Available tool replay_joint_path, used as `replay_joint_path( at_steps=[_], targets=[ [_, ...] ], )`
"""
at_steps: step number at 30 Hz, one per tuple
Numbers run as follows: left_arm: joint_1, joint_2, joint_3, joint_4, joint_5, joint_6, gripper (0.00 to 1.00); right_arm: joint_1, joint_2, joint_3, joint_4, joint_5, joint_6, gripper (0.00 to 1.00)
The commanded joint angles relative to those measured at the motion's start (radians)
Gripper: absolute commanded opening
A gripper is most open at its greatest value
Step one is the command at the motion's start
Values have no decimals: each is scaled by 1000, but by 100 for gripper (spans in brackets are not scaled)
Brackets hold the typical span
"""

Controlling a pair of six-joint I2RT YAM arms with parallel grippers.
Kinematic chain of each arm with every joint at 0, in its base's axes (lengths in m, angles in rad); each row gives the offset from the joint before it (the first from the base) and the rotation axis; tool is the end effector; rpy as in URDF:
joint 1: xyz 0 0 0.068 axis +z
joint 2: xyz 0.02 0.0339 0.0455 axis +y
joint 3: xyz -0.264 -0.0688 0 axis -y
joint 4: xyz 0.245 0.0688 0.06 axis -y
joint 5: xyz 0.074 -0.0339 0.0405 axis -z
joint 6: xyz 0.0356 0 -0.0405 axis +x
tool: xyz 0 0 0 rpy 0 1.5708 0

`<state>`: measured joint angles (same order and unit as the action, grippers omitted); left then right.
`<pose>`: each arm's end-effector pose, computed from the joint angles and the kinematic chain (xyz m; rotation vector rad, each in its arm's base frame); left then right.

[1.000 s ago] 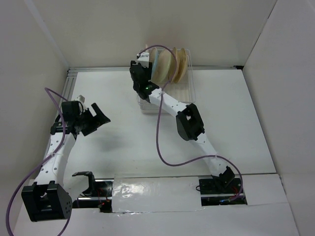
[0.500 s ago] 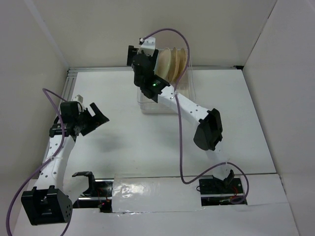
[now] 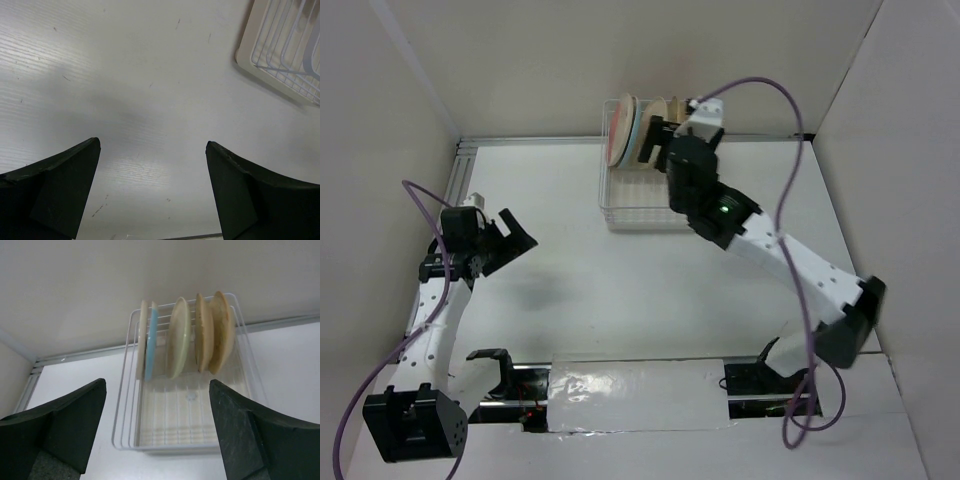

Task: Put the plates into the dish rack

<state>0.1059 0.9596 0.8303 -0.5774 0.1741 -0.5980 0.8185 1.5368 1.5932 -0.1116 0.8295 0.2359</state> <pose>0.2017 0.0152 0.2868 -0.7073 2.1950 -0.4538 0.2584 0.2377 0.4457 0.1663 1.6013 0.1420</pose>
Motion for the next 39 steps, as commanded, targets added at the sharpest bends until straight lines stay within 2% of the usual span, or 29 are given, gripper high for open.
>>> replay_joint_path(
  at_steps=[1, 5, 8, 12, 18, 21, 25, 29, 39],
  targets=[
    [-5, -33, 7, -2, -33, 27, 100, 5, -257, -137, -74, 14, 94, 91],
    [-5, -42, 7, -12, -53, 27, 100, 5, -549, -306, -190, 51, 157, 99],
    [-5, -42, 7, -12, -53, 37, 100, 5, -718, -419, -258, 71, 198, 99],
    [-5, -62, 16, -21, -53, 55, 100, 5, -893, -560, -408, 106, 290, 99],
    [-5, -114, -3, -30, -53, 55, 100, 5, -1125, -709, -542, 115, 407, 99],
    [-5, -160, -16, -53, -73, 55, 100, 14, -1193, -730, -542, 89, 448, 99],
    [-5, -251, -42, -53, -82, 37, 100, 14, -1204, -635, -712, 103, 541, 99],
    [-5, -334, -62, -42, -82, 37, 100, 14, -1228, -608, -776, 112, 519, 99],
    [-5, -377, -71, -22, -21, 37, 100, 44, -1363, -679, -755, 146, 510, 99]
  ],
)
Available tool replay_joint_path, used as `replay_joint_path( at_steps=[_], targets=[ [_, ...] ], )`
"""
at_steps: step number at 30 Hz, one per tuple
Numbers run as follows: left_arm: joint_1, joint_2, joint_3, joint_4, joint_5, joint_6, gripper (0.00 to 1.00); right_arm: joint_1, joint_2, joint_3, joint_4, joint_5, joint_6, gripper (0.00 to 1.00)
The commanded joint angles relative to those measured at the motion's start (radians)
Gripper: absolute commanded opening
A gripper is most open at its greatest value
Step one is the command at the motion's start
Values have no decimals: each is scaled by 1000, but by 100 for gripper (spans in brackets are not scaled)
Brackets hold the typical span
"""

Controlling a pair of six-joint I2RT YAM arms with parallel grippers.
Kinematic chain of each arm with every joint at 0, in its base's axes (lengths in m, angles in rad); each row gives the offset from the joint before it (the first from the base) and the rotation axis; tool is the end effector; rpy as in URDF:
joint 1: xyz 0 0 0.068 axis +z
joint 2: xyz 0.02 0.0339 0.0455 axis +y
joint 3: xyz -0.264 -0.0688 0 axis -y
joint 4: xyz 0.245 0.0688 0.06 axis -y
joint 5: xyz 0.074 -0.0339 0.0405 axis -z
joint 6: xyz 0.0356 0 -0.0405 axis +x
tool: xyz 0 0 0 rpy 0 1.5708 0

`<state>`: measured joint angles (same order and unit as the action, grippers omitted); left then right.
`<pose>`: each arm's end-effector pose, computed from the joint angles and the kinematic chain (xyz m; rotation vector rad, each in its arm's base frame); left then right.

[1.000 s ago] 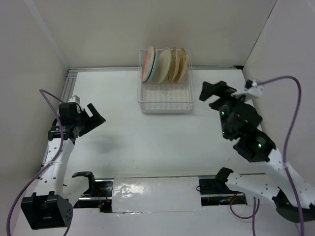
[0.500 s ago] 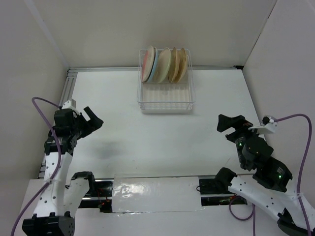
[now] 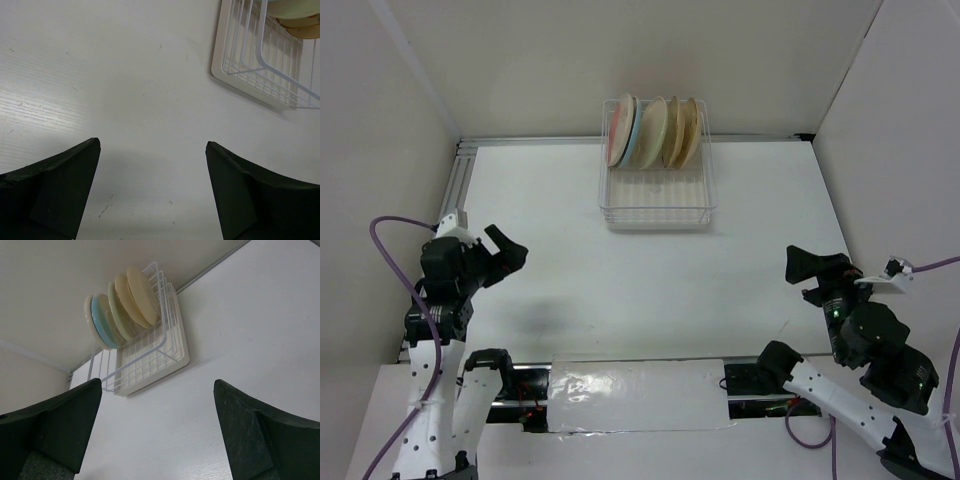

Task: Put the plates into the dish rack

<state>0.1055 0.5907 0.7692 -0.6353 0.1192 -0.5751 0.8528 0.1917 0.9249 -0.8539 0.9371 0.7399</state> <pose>0.1291 0.0094 0.3148 -0.6118 1.9559 -0.4156 0.0197 -0.0210 0.3609 0.5924 1.5498 0.4230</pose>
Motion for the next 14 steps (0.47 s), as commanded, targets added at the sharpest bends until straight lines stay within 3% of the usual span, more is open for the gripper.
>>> replay_joint_path(
  at_steps=[1, 14],
  targets=[
    [-4, -8, -10, 36, 34, 14, 100, 9, -18, -11, -13, 39, 6, 99],
    [-4, -8, -10, 36, 65, 14, 100, 9, 66, -11, -13, 29, 6, 99]
  ],
)
